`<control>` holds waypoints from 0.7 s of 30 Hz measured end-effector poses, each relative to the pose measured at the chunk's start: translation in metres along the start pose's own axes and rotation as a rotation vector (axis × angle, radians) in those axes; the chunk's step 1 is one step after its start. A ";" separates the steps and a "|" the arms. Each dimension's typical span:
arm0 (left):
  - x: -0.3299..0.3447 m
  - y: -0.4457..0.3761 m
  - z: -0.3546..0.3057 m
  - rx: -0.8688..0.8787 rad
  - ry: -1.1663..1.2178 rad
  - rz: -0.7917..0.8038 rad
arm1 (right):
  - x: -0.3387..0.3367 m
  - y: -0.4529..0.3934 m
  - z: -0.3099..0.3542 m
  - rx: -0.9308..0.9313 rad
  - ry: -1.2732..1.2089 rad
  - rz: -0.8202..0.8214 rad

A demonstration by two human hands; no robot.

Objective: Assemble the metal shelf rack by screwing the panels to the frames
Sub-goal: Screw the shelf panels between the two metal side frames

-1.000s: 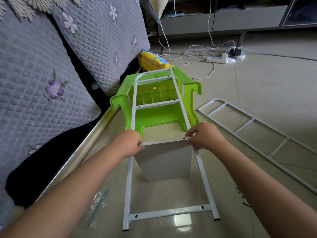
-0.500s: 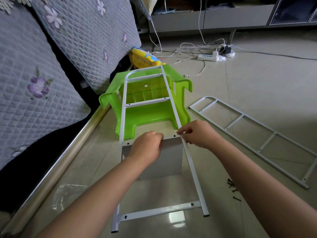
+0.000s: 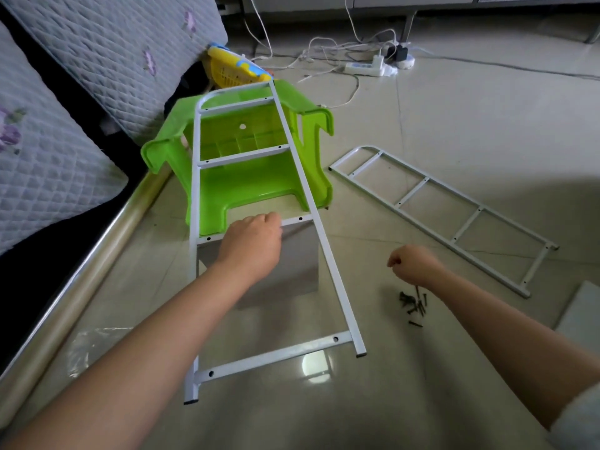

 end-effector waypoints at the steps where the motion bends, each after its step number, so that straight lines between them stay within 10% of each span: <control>1: 0.001 0.001 -0.001 0.002 -0.007 -0.003 | 0.012 0.000 -0.012 0.034 0.049 0.064; 8: 0.023 0.004 0.005 0.108 0.101 -0.226 | 0.074 0.006 -0.047 0.134 0.326 0.227; 21: 0.025 0.006 0.008 0.106 0.104 -0.108 | 0.143 0.013 -0.055 0.242 0.247 0.075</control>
Point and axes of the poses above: each hand's wrist, its own y-axis away from the middle knuckle, its own x-axis out of the palm, z = x × y, the point moved 1 cm from there along -y, towards the middle knuckle, and after that the axes turned 1 degree about -y, right-handed, at the moved point
